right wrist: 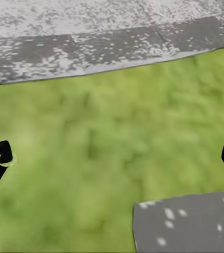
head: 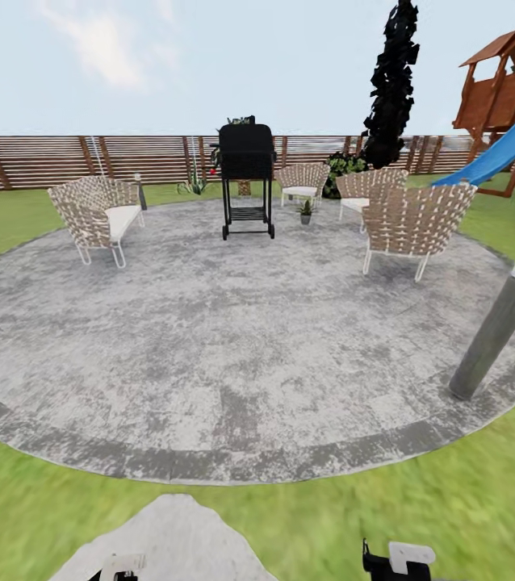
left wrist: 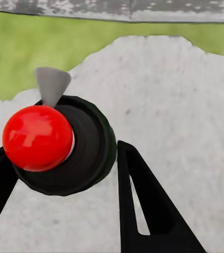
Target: Pick up the pesticide atomizer in the garden and spray insectifuge to fully cover both potted plants in the garden.
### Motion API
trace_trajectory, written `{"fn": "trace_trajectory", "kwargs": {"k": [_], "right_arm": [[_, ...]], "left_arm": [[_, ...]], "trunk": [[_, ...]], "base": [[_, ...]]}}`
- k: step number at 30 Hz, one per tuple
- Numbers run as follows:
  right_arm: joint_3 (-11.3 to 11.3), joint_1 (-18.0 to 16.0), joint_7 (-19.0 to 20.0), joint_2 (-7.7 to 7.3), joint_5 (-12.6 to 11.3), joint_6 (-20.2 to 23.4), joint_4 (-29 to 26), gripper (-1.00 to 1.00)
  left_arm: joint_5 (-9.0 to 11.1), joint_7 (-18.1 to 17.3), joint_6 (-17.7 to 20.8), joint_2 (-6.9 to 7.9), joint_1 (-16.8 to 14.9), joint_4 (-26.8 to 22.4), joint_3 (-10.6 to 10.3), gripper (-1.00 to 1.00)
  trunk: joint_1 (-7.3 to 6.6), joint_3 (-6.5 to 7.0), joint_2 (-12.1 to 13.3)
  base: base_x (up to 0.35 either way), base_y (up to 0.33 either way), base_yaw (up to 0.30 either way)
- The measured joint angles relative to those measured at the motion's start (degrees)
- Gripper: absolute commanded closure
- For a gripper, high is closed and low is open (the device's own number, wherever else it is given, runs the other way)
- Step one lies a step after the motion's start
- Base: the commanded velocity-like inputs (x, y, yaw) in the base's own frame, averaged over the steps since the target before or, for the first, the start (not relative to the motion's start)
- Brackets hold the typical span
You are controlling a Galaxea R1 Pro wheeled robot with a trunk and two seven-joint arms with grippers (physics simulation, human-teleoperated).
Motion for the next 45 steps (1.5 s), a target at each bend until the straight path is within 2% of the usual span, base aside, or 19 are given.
{"fn": "trace_trajectory", "kwargs": {"k": [45], "right_arm": [[0.0, 0.0, 0.0, 0.05, 0.0, 0.0, 0.1, -1.0]], "left_arm": [[0.0, 0.0, 0.0, 0.0, 0.0, 0.0, 0.0, 1.0]], "trunk": [[0.0, 0.0, 0.0]], "base": [[0.336, 0.0, 0.0]]}}
